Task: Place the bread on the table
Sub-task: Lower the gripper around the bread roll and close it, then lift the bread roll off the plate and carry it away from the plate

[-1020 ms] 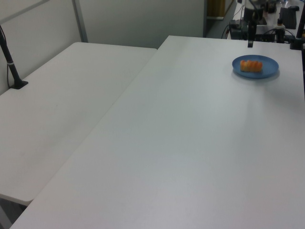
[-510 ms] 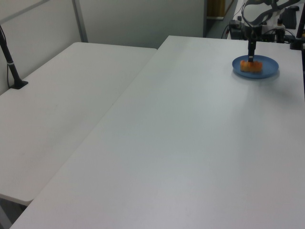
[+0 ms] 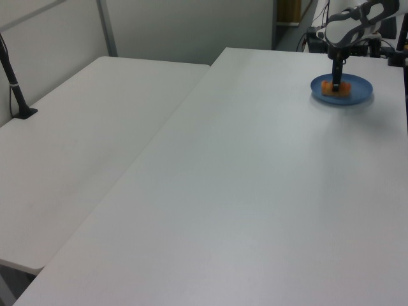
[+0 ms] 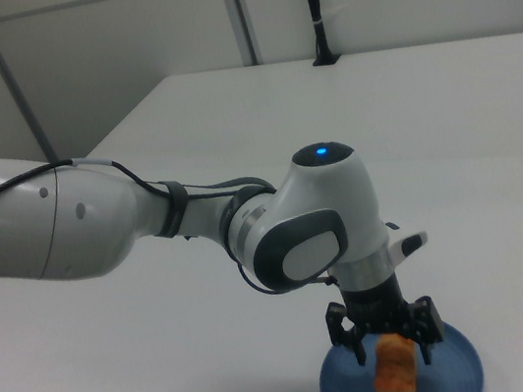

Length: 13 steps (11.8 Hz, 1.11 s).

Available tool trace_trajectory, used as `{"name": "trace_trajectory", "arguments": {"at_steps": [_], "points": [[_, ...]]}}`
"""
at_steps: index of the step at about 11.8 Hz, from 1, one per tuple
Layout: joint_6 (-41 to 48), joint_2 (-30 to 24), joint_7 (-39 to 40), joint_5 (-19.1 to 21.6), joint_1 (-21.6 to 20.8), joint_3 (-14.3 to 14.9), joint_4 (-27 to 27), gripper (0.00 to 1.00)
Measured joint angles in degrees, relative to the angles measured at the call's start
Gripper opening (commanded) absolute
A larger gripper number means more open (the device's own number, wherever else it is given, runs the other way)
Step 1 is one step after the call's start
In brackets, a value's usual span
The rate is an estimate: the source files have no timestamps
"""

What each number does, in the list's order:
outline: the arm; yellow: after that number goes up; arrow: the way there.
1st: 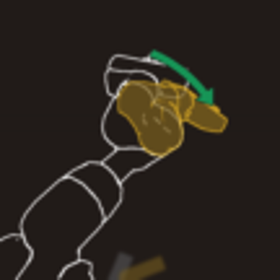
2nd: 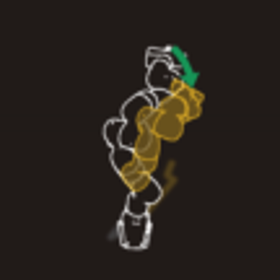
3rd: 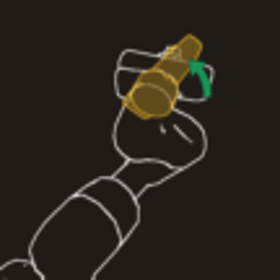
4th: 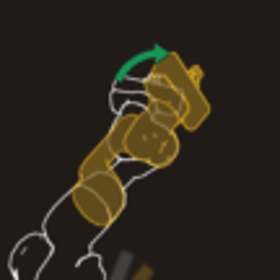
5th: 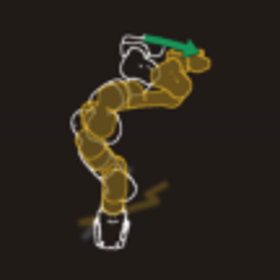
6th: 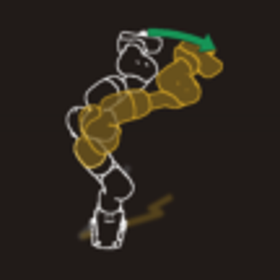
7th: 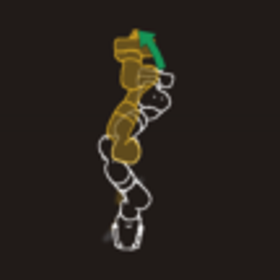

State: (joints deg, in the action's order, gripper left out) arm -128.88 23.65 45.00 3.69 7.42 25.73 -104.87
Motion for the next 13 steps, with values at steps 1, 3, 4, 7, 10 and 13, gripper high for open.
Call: {"name": "trace_trajectory", "arguments": {"at_steps": [1, 3, 4, 7, 10, 13], "points": [[-0.01, 0.34, 0.15, 0.00, 0.00, 0.00, -0.16, 0.80], [-0.01, 0.82, 1.75, 0.00, 0.00, 0.00, -0.47, 0.60], [-0.01, 0.91, 2.39, 0.00, 0.01, 0.00, -0.47, 0.47], [-0.01, 0.88, 2.94, 0.00, 0.05, 0.00, -0.45, 0.21], [-0.01, 0.80, 3.09, 0.00, 0.19, 0.01, -0.38, 0.21], [-0.01, 0.66, 3.11, 0.00, 0.26, 0.01, -0.29, 0.23]]}}
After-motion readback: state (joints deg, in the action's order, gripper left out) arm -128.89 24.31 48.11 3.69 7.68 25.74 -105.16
